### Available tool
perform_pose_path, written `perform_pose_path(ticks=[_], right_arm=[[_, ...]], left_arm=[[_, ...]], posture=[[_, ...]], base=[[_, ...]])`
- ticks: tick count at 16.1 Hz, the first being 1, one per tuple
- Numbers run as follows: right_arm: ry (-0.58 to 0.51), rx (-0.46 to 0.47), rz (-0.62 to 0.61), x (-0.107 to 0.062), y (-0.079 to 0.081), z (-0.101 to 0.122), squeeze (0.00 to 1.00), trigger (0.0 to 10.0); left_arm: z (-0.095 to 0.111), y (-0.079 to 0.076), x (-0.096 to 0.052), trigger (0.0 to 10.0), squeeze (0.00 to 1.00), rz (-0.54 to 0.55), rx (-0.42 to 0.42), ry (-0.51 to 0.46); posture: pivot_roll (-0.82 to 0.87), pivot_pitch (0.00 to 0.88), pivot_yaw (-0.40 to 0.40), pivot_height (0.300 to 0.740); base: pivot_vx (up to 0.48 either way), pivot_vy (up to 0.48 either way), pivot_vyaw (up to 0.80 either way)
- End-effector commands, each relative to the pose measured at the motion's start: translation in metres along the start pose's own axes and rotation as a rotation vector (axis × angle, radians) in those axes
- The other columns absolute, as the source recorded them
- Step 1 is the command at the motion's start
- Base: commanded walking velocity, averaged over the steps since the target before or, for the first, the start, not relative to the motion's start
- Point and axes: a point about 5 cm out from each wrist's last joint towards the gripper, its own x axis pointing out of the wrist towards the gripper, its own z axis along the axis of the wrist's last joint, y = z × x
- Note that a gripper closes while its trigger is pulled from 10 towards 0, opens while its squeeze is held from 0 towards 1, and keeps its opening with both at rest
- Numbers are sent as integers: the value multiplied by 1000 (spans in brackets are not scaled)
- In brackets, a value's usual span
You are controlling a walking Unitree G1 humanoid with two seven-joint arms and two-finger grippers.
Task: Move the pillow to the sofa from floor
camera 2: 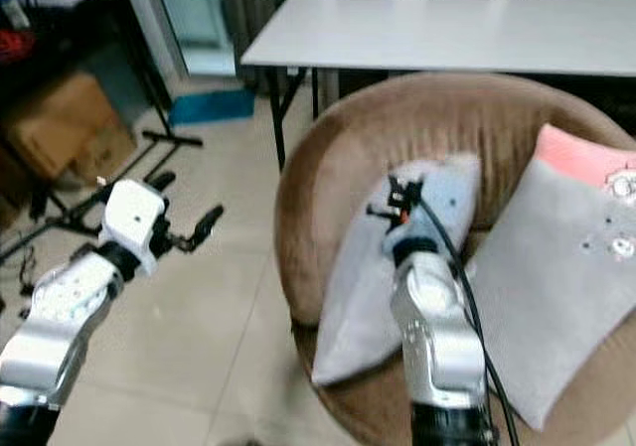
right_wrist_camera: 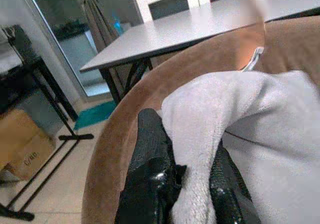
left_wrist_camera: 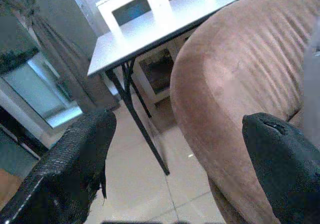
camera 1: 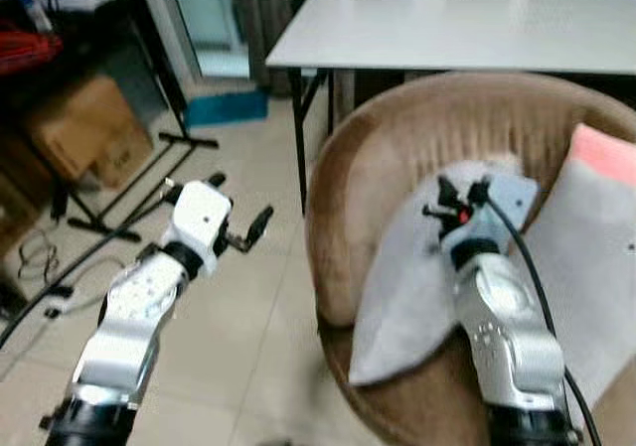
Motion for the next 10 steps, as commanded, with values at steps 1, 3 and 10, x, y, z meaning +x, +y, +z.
perform_pose_path(ticks=[1, 3, 10], right_arm=[[-70, -42, 4, 10, -2, 13, 0, 10000], [-77, -66, -24, 20, -6, 15, 0, 10000], [-113, -290, 40, 93, 4, 22, 0, 10000]], left_arm=[[-1, -4, -2, 10000, 0, -43, 24, 7], [-3, -6, -4, 10000, 0, -74, 22, 13], [-9, -12, -11, 10000, 0, -177, 5, 41]], posture=[[-25, 0, 93, 740], [-21, 0, 87, 740], [2, 0, 67, 740]], base=[[0, 0, 0], [0, 0, 0], [0, 0, 0]])
